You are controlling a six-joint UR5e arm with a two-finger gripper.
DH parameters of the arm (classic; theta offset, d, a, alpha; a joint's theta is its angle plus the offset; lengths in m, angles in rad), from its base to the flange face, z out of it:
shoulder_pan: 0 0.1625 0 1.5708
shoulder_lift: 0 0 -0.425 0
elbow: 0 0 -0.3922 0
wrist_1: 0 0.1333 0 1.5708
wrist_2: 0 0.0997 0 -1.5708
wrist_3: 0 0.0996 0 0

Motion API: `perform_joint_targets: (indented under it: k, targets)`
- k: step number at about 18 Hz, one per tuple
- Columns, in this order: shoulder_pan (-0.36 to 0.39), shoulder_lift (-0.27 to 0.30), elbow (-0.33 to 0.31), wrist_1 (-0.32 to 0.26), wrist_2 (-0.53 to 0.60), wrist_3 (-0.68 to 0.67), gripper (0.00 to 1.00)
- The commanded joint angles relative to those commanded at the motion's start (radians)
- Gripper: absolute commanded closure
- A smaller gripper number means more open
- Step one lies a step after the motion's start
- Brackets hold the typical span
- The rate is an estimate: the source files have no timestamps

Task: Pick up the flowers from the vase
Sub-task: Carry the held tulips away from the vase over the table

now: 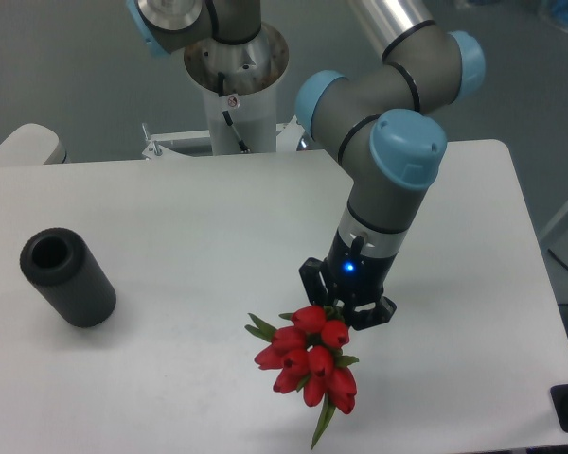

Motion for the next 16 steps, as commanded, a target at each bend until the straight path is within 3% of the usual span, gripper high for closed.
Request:
perform_joint_targets:
  k: [5,11,16]
  targets:
    - [-0.021,-0.018,0.0,-0.016,0.146,0.091,0.95]
    - [-0.071,-0.046,0.002,-0.008,0.235,0.095,0.96]
    - [-0.077,-0.048,-0.012,-0.002,0.241,0.095,0.95]
